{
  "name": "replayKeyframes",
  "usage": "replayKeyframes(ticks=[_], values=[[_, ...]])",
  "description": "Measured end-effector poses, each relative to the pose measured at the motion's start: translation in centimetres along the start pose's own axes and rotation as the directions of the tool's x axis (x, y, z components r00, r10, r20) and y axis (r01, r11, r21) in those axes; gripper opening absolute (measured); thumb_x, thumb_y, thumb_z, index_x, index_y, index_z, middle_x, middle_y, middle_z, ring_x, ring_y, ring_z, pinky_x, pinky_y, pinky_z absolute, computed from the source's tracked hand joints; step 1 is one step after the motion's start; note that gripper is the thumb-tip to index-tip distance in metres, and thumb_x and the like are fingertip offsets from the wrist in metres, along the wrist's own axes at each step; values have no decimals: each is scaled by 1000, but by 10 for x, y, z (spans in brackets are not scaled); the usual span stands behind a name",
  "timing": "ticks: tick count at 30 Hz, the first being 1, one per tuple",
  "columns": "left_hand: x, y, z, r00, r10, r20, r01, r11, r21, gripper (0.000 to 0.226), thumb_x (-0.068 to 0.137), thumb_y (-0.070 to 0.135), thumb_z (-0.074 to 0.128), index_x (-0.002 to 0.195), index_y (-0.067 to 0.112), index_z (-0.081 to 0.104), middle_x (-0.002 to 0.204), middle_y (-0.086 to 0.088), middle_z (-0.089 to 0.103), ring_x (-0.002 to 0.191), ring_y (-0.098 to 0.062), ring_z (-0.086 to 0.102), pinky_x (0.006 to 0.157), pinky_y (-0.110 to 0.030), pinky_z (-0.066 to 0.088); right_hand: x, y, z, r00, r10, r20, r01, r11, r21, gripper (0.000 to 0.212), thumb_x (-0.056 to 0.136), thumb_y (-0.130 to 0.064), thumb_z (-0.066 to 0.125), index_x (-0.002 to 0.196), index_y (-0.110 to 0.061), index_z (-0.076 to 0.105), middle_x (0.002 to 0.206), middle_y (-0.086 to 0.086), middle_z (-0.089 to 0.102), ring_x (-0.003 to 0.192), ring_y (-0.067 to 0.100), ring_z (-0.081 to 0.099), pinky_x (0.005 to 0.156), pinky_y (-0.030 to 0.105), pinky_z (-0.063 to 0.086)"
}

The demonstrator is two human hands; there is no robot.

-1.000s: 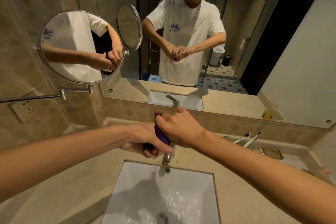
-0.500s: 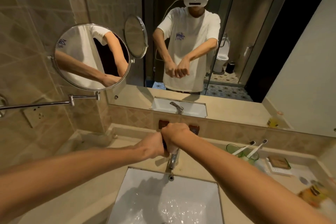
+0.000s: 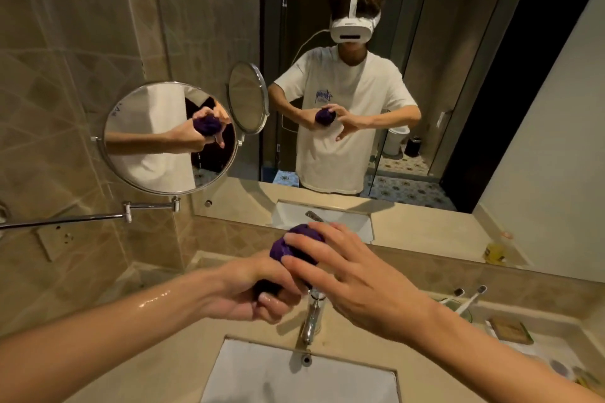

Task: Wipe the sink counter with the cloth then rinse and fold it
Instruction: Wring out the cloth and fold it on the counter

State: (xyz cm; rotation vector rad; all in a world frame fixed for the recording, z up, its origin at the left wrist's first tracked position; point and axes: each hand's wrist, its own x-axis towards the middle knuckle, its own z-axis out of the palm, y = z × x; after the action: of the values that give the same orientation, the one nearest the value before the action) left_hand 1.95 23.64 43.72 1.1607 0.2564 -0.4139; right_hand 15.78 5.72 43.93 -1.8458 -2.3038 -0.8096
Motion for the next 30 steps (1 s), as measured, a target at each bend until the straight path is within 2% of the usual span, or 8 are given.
replayKeyframes(ticks=[2,4,8,12,17,24,27,30], values=[[-6,15,11,970,-111,216,99,993,66,33,67,6,84,79,17,55,62,3,42,43,-2,37,45,-12,29,1,10,-2,981,-108,-161,105,994,-26,75,96,-17,66,158,-22,22,161,8,24,149,36,28,121,58,27],[-7,26,25,868,-244,433,176,965,192,26,71,17,84,79,22,60,64,9,50,46,2,38,51,-12,23,13,15,-9,909,-221,-354,211,975,-66,51,98,-12,65,143,-16,41,142,14,41,128,36,49,112,50,42],[-8,49,43,721,-438,538,309,897,317,30,76,24,79,86,26,50,64,17,52,52,-7,22,56,-17,16,34,17,-35,812,-280,-512,266,959,-102,24,95,-6,67,117,-3,56,98,21,66,72,31,56,63,37,50],[-17,64,49,848,-419,325,326,896,302,24,81,6,70,79,19,49,58,8,48,43,1,37,51,-17,18,36,16,-41,888,-146,-436,117,989,-92,10,99,-7,62,106,-2,58,78,14,65,61,24,55,49,33,47],[-17,59,44,980,-165,-116,200,740,642,38,88,4,67,56,23,60,54,0,45,43,-11,34,45,-21,27,43,12,-18,987,-36,-156,9,986,-169,7,87,-1,64,85,-4,58,68,6,46,49,19,40,37,30,32],[22,27,10,901,239,-363,142,627,766,13,78,5,74,72,9,63,55,-3,51,43,-15,43,44,-26,35,66,18,6,978,94,187,-62,984,-169,16,80,-11,72,84,-4,58,62,8,57,43,25,40,41,29,32],[41,18,3,848,328,-416,143,614,776,11,78,3,74,76,7,65,59,-5,55,47,-15,48,46,-26,41,76,20,8,891,212,401,-154,973,-172,12,93,-14,63,101,-6,61,90,11,70,74,32,65,56,36,43],[57,11,0,785,410,-464,165,584,795,26,73,1,76,58,13,59,46,5,52,42,-10,47,39,-19,37,82,20,18,810,315,494,-213,944,-252,14,96,-12,58,107,-8,65,107,12,70,93,35,69,67,41,53]])
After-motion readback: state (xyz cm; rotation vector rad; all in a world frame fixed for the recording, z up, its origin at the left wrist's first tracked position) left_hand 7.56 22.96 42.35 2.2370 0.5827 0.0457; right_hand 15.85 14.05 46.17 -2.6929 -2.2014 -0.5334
